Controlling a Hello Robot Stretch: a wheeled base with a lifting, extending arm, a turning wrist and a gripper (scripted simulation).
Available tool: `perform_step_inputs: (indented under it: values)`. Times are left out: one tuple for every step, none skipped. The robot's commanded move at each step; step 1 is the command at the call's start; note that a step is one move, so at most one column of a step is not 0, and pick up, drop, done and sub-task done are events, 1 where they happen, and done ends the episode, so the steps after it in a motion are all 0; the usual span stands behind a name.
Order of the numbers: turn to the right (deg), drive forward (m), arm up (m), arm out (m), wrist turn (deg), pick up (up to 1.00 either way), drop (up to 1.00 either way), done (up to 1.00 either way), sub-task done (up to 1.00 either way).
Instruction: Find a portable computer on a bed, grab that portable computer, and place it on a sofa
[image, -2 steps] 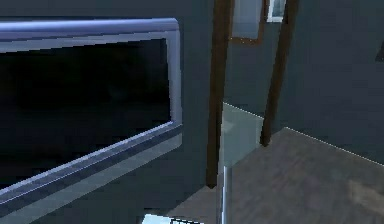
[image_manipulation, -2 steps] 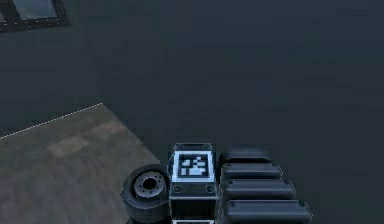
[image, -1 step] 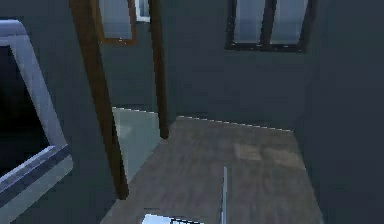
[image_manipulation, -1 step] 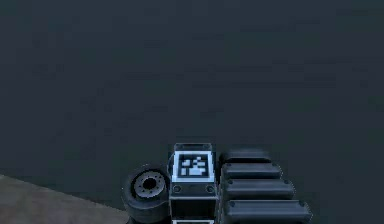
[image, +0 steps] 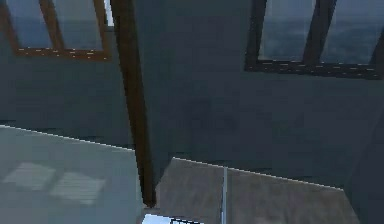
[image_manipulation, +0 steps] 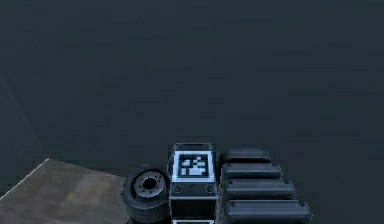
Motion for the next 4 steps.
perform_step_inputs:
  values:
    - [6.0, 0.0, 0.0, 0.0, 0.0, 0.0, 0.0, 0.0, 0.0]
    - [0.0, 0.2, 0.0, 0.0, 0.0, 0.0, 0.0, 0.0, 0.0]
    - [-30.0, 0.0, 0.0, 0.0, 0.0, 0.0, 0.0, 0.0, 0.0]
    - [0.0, 0.65, 0.0, 0.0, 0.0, 0.0, 0.0, 0.0, 0.0]
